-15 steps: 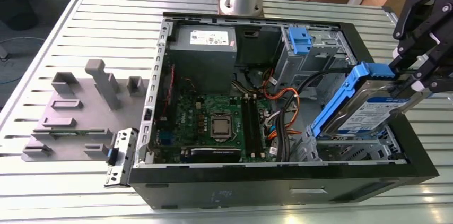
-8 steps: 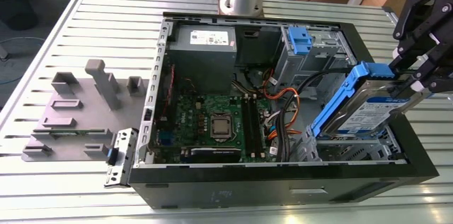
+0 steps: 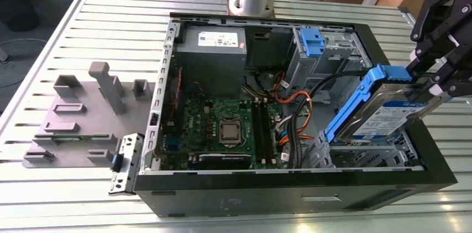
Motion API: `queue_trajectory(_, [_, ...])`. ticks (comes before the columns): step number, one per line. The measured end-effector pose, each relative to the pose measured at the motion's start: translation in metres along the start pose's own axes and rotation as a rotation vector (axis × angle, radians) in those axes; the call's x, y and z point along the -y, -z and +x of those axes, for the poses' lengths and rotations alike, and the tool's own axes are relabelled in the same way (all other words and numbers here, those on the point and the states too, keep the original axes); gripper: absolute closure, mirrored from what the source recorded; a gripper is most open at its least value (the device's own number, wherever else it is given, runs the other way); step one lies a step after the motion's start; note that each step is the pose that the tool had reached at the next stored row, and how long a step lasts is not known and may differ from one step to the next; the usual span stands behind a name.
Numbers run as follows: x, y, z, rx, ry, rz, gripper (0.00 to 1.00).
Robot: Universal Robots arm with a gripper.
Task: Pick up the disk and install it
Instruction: 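Insert the disk into the insertion slot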
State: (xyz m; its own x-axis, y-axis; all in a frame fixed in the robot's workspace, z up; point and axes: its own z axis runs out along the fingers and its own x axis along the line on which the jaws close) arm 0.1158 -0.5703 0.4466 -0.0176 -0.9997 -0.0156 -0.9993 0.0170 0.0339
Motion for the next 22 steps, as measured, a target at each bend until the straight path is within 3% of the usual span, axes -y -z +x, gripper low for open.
queue_trajectory(7, [0.0003,-0.0068,0.0001,0.0,0.0,0.0,0.65])
queue_trajectory(22, [0.0012,-0.034,0.0005,0.0002,-0.001,0.0001,0.65])
